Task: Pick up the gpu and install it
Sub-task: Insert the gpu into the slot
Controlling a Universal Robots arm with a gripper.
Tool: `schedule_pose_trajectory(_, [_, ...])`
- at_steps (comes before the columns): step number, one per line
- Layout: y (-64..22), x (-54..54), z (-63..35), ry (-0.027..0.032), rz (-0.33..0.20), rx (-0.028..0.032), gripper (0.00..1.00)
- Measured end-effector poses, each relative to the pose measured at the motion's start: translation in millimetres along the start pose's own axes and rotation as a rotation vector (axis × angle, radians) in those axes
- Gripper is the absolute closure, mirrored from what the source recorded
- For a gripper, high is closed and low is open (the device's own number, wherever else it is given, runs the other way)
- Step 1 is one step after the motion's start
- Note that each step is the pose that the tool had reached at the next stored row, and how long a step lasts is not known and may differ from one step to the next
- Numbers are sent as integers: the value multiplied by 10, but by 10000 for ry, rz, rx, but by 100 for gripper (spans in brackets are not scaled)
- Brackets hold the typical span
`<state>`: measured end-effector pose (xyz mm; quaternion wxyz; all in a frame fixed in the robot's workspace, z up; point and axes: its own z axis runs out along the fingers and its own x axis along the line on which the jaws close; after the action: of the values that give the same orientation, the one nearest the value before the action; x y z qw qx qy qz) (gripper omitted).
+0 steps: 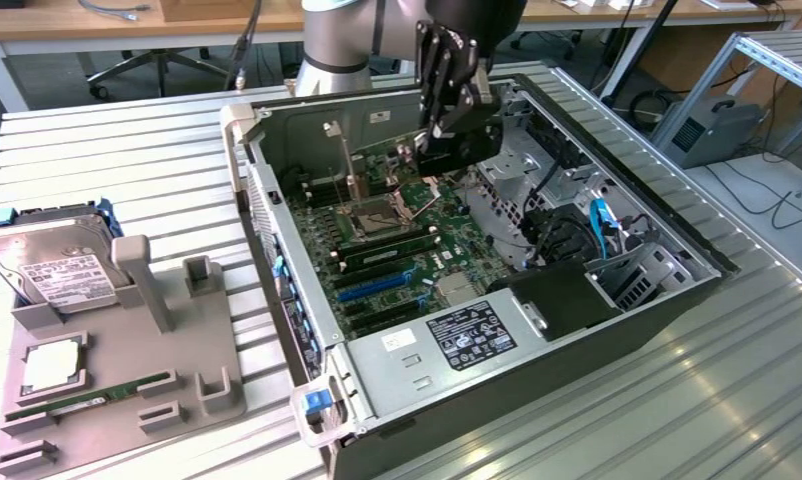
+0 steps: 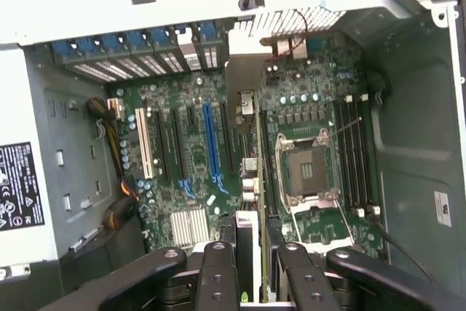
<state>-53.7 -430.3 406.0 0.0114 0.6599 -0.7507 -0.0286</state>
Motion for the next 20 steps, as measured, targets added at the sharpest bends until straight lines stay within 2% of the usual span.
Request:
schedule_pose_trajectory(2, [0, 0, 5, 35, 8, -253, 73])
schedule_pose_trajectory(4, [0, 0, 8, 61, 14, -460, 73])
schedule_pose_trajectory(5, [-1, 0, 10, 70, 16, -532, 73])
schedule_pose_trajectory(6, [-1, 0, 12, 83, 18, -633, 73])
schedule_pose_trajectory(10, [-12, 0, 35, 140, 31, -1088, 73])
schedule_pose_trajectory(11, [-40, -3, 46, 151, 33, -1153, 73])
schedule_pose_trajectory(14, [-130, -14, 68, 175, 38, -1278, 73])
schedule_pose_trajectory(17, [-235, -28, 90, 221, 45, -1437, 73])
schedule_pose_trajectory(20, [-314, -37, 109, 256, 51, -1561, 73])
